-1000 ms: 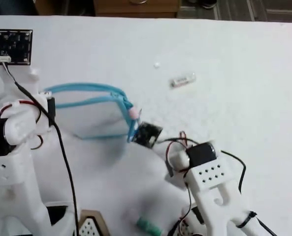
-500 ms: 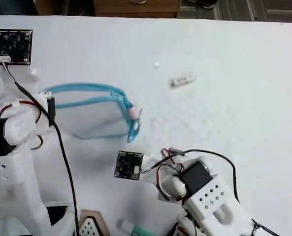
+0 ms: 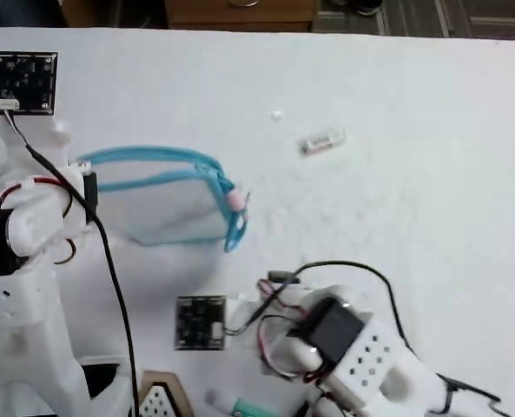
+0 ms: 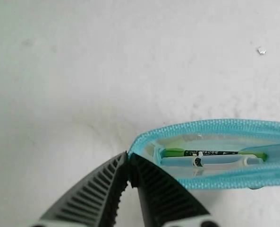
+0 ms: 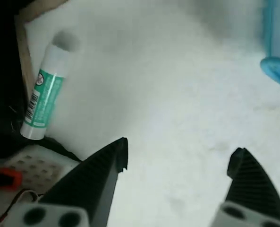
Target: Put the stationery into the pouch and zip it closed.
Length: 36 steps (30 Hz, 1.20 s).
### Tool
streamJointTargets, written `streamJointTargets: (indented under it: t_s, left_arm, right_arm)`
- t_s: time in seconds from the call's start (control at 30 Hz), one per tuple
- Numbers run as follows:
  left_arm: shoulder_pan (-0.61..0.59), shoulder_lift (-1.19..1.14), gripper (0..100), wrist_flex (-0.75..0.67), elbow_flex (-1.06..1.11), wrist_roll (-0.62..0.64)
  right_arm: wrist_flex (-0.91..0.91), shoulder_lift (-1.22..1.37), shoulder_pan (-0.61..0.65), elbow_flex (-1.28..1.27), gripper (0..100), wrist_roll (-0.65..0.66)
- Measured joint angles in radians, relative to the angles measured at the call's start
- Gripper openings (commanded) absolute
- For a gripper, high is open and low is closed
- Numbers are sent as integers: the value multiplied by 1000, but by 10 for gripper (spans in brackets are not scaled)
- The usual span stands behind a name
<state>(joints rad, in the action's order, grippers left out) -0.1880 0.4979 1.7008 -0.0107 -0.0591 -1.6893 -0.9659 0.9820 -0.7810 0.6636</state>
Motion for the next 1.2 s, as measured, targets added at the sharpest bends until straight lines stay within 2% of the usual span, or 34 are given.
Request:
streamJointTargets:
  t_s: [0.23,0.53,0.63,0.9,1.2]
  left_arm:
    - [0,0,23,0,0,0]
    - [0,0,23,-9,9,0]
    - [0,0,23,-17,11,0]
    - [0,-3,23,-26,11,-2]
    - [0,-3,23,-28,11,-2]
  right_arm:
    - [-2,341,135,193,336,-245]
    - [72,609,411,227,337,-479]
    - [101,684,457,239,337,-505]
    - [110,911,473,261,337,-508]
    - [101,962,491,270,334,-508]
